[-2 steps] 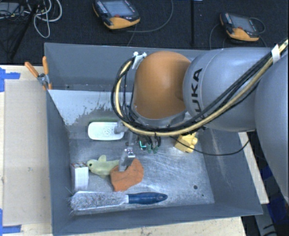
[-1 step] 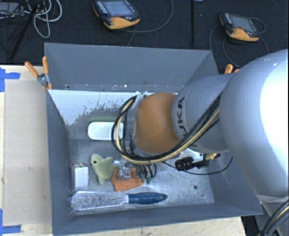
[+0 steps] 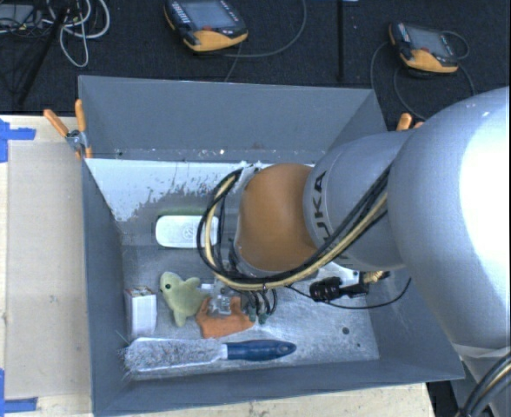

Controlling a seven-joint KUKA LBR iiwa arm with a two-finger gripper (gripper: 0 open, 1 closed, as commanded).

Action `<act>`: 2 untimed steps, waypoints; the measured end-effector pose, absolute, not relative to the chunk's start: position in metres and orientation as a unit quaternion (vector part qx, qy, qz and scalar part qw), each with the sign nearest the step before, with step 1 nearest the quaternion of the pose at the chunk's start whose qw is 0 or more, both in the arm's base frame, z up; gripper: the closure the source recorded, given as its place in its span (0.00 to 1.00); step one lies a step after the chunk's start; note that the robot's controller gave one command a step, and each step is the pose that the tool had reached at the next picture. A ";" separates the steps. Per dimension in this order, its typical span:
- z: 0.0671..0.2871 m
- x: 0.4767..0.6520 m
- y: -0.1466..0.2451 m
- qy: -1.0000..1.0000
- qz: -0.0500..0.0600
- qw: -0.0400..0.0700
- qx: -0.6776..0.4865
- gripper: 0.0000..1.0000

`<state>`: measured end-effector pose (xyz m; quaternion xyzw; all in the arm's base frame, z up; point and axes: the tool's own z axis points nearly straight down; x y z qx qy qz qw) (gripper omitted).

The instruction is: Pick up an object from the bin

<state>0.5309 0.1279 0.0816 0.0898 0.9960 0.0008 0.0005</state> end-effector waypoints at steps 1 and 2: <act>0.132 0.537 0.131 0.997 -0.001 -0.003 0.077 1.00; 0.147 0.537 0.131 0.997 0.000 -0.001 0.076 1.00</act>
Offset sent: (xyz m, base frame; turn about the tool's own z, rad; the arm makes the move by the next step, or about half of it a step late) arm -0.0134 -0.0029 0.1356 -0.0267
